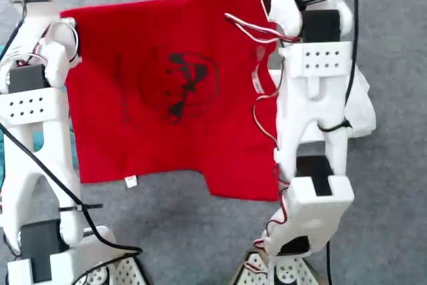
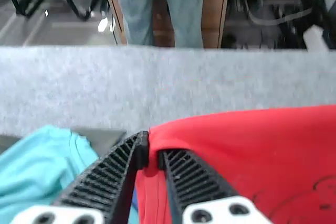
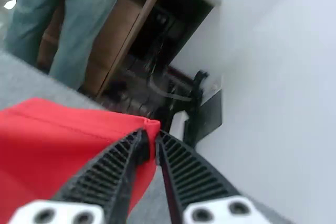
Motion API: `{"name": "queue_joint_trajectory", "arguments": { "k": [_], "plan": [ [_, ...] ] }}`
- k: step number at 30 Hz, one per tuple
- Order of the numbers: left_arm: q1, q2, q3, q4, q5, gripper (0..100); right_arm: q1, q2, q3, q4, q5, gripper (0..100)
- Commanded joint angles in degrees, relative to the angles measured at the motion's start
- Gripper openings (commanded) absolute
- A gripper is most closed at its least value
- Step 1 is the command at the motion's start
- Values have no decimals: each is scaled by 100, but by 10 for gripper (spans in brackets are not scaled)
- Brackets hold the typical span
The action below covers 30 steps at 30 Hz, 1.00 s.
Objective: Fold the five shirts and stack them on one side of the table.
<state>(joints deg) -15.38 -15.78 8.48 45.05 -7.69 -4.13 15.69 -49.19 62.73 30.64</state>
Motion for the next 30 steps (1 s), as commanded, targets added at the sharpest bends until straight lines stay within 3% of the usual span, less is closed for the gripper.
{"name": "queue_joint_trajectory", "arguments": {
  "k": [1, 6, 10, 14, 18, 25, 30],
  "plan": [
    [4, -44, 171, 536, -211, 29, -44, -40, -725, 1530, -18, 14],
    [-84, -44, 541, 1635, -967, 29, -70, -40, -857, 3182, 484, 14],
    [-101, -44, 919, 2180, -1336, 29, -79, -48, -752, 3877, 659, 14],
    [-57, -44, 1516, 2224, -1371, 29, -79, -488, 514, 3859, 1020, 14],
    [-92, -114, 2123, 2189, -1380, 29, -413, -1842, 2554, 3745, 1231, 14],
    [22, -1468, 3662, 2127, -1723, 29, -378, -4189, 6035, 2374, 1284, 14],
    [92, -2391, 5015, 1354, -1732, 29, -44, -4945, 7723, 1503, 1389, 14]
  ]
}}
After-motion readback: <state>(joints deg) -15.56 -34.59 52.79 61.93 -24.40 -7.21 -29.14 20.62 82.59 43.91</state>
